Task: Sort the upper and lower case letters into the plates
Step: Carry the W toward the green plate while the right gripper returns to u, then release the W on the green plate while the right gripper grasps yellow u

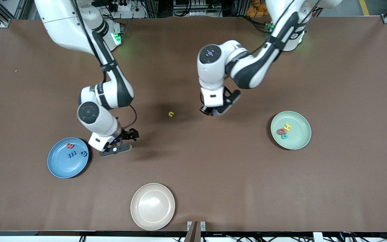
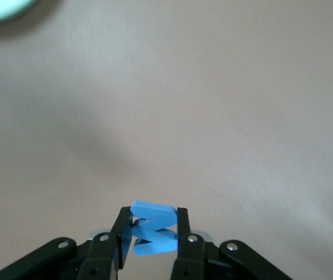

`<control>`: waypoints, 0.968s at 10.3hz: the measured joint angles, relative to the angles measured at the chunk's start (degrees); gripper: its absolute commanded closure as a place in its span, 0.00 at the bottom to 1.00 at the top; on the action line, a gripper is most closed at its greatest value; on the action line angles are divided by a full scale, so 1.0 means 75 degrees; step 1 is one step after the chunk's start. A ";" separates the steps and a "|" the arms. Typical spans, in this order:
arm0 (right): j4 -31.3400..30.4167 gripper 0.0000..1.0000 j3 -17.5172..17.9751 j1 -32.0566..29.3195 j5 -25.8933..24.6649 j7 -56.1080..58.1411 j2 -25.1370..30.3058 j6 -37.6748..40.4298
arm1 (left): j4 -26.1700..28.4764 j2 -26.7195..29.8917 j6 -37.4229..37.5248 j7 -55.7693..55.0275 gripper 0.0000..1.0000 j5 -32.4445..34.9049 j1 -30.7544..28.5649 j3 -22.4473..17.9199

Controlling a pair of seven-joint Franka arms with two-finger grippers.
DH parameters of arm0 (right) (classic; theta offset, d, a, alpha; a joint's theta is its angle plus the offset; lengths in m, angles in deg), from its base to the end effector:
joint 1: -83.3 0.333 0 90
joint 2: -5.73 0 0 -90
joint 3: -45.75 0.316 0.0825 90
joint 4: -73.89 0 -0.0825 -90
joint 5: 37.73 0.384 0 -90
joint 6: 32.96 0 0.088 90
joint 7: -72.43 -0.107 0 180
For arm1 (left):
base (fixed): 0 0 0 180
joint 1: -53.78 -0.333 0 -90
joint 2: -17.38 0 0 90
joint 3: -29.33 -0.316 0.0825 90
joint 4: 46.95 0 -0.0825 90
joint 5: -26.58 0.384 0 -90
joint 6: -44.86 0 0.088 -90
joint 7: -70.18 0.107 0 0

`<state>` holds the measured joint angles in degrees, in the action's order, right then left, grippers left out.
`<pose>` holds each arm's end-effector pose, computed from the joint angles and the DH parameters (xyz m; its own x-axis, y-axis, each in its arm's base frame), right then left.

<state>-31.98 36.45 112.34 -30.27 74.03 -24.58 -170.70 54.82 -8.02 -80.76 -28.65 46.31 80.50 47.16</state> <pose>0.6069 0.2260 0.2436 0.9545 0.2960 0.0366 0.2965 -0.9550 -0.0082 0.4850 -0.4368 0.3199 0.7067 0.6922 0.1466 0.6983 -0.7157 0.0129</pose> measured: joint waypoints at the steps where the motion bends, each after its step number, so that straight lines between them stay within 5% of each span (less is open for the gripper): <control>1: 0.0002 0.00 0.0005 0.0331 -0.0003 0.0092 0.0004 0.0004 | 0.0000 0.0109 0.0224 0.0750 1.00 -0.0165 -0.0309 0.0003; 6: -0.0060 0.00 0.0007 0.1824 -0.0006 0.1231 0.0003 0.0094 | 0.0089 0.0578 0.1635 0.4797 1.00 -0.0719 -0.2158 0.0005; 10: -0.0517 0.00 0.0007 0.2538 -0.0023 0.2054 -0.0027 -0.0074 | 0.0552 0.0503 0.1753 0.7517 1.00 -0.0755 -0.3775 0.0011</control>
<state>-35.86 36.50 131.38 -30.44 89.44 -24.78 -171.26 58.96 -4.24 -67.61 27.73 40.65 52.19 47.24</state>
